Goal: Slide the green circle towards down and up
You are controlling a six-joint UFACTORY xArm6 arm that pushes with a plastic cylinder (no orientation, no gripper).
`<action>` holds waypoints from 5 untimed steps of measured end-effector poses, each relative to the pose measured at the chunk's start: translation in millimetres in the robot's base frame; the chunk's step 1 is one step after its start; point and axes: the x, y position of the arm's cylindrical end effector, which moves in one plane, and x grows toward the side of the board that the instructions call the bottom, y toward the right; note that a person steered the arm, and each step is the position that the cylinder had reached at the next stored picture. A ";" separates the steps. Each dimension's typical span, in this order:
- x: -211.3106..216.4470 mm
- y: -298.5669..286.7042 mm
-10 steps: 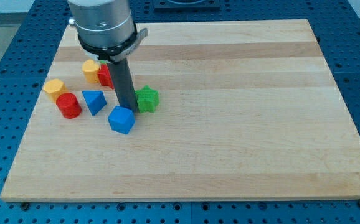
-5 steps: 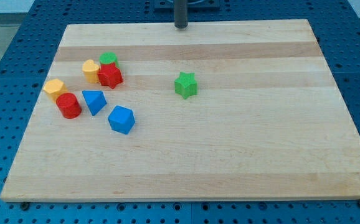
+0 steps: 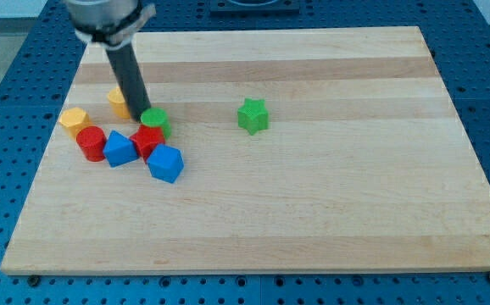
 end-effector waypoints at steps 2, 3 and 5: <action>52.6 -0.5; 64.5 27.5; -11.3 27.6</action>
